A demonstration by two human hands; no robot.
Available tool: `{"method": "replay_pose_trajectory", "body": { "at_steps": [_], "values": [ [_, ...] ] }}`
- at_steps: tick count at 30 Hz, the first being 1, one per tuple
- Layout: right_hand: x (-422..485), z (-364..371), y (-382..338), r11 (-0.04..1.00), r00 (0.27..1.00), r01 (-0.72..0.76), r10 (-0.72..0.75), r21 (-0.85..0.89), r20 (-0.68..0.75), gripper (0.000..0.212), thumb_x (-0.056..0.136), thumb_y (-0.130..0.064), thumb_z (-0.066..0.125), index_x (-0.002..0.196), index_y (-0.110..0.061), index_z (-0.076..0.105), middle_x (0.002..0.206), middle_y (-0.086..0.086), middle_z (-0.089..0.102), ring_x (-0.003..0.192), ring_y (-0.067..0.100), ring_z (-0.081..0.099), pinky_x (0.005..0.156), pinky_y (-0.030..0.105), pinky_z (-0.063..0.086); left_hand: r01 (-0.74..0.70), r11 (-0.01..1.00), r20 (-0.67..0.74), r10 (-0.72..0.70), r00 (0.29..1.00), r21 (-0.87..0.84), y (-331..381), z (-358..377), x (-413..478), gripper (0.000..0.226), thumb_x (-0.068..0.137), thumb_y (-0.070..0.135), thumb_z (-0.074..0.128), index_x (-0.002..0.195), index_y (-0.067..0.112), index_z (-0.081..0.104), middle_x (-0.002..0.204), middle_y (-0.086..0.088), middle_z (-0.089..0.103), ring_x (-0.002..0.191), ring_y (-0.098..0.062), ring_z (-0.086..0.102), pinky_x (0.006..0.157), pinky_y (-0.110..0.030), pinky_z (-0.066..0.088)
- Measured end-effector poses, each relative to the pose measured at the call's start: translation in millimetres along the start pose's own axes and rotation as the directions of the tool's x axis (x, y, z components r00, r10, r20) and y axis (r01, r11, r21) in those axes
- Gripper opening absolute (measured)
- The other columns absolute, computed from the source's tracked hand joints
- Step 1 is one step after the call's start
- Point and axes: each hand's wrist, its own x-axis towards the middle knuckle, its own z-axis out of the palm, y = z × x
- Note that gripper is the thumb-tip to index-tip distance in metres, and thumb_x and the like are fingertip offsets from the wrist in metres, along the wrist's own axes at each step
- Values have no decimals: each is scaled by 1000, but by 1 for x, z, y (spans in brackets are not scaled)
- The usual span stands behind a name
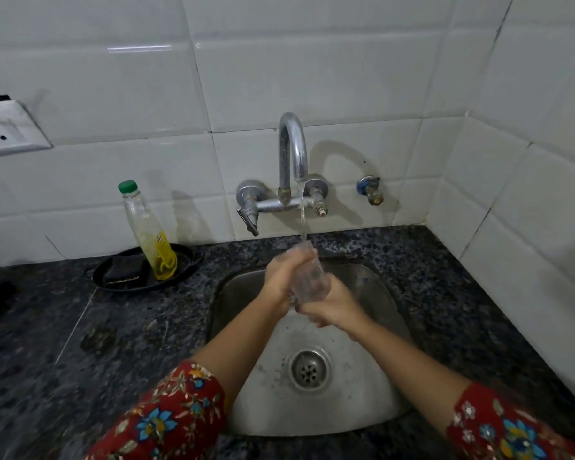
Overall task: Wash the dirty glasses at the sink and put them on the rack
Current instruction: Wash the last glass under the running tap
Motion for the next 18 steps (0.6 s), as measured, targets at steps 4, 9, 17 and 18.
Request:
{"method": "replay_pose_trajectory", "body": {
  "at_steps": [4,9,17,18],
  "values": [
    [-2,-6,2,934,946,-192,94,300,312,34,69,-17,71,101,-10,63,84,8,69,66,19,68,51,23,50,74,997,192,-66,979,-36,13,-5,-5,12,89,18,62,94,10,69,91,-9,71,82,-22,68,87,-42,53],
    [2,3,4,986,993,24,-43,166,110,41,74,-10,76,111,-12,57,83,2,69,65,12,65,50,24,50,-100,986,114,84,990,137,11,-7,-5,23,79,18,74,99,6,71,88,-5,71,86,-21,67,81,-35,56],
    [7,-4,15,969,959,-52,-19,243,282,48,68,-20,79,112,-17,61,100,5,70,90,22,68,76,37,57,7,973,263,-69,962,230,15,-20,-3,48,70,25,77,113,6,66,105,-9,68,97,-25,64,91,-39,52],
    [10,-2,16,985,984,2,-33,172,176,50,69,-14,80,115,-20,60,106,4,69,99,22,66,88,40,54,-11,964,237,-54,970,265,14,-18,-6,55,71,19,79,120,5,61,108,-7,67,97,-23,64,90,-36,52]
  ]
}}
